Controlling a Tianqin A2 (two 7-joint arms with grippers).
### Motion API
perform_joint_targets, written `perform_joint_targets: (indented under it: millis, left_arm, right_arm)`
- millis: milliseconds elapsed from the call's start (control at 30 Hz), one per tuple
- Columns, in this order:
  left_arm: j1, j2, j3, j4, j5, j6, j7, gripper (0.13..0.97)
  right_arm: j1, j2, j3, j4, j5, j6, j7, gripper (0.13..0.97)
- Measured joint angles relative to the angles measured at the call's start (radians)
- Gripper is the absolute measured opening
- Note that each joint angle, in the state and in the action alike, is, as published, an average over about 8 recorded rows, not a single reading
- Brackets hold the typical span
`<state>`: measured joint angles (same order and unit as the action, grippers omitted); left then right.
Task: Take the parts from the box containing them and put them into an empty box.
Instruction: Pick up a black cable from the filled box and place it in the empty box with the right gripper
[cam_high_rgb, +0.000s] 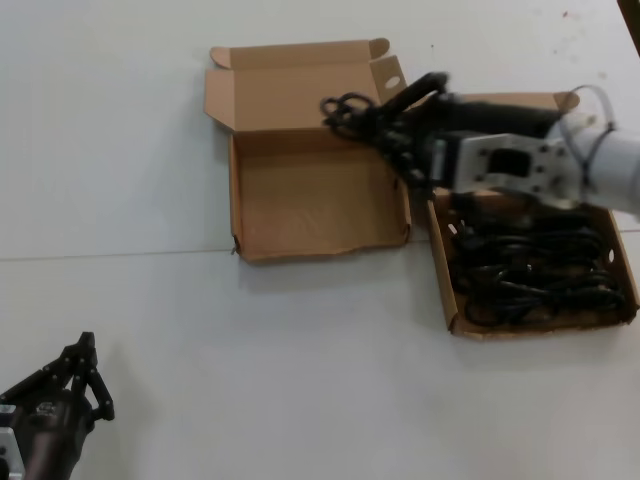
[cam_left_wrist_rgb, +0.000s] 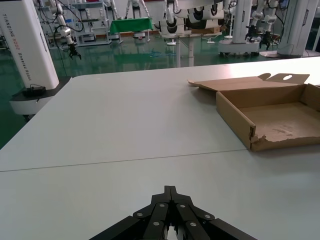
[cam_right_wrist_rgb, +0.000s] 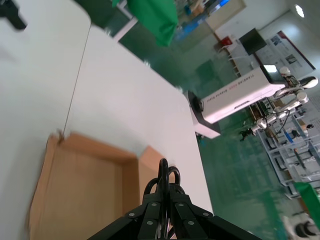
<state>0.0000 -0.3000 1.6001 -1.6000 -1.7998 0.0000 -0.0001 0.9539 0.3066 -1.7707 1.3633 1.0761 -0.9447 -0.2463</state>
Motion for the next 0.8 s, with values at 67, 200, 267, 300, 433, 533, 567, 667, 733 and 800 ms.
perform_joint_targets:
  millis: [67,200,267,300,433,533,567,667,733,800]
  left_arm:
    - [0.000,0.000,0.000,0.000,0.000,0.000,0.000,0.156]
    - [0.000,0.000,0.000,0.000,0.000,0.000,0.000,0.156]
    - [0.000,0.000,0.000,0.000,0.000,0.000,0.000,0.156]
    - [0.000,0.000,0.000,0.000,0.000,0.000,0.000,0.156]
    - [0.000,0.000,0.000,0.000,0.000,0.000,0.000,0.156]
    - [0.000,0.000,0.000,0.000,0.000,0.000,0.000,0.156]
    - [0.000,0.000,0.000,0.000,0.000,0.000,0.000,0.156]
    - [0.000,0.000,0.000,0.000,0.000,0.000,0.000,0.156]
    - [0.000,0.000,0.000,0.000,0.000,0.000,0.000,0.156]
    - [0.000,0.000,0.000,0.000,0.000,0.000,0.000,0.156]
  right_arm:
    - [0.010,-0.020,-0.018,-0.035,0.015,0.021,0.000,0.161]
    - [0.026,-0.051,-0.057,-0.105,0.050,0.065,0.000,0.161]
    - [0.034,-0.063,-0.076,-0.140,0.070,0.086,0.000,0.161]
    - [0.038,-0.068,-0.086,-0.158,0.081,0.097,0.000,0.161]
    - [0.058,-0.083,-0.122,-0.228,0.125,0.136,0.000,0.161]
    - [0.075,-0.091,-0.146,-0.274,0.157,0.160,0.000,0.161]
    - [0.081,-0.093,-0.153,-0.288,0.166,0.167,0.000,0.161]
    - [0.097,-0.096,-0.174,-0.328,0.195,0.186,0.000,0.161]
    - [0.106,-0.097,-0.187,-0.352,0.214,0.197,0.000,0.161]
    - [0.116,-0.097,-0.200,-0.374,0.231,0.208,0.000,0.161]
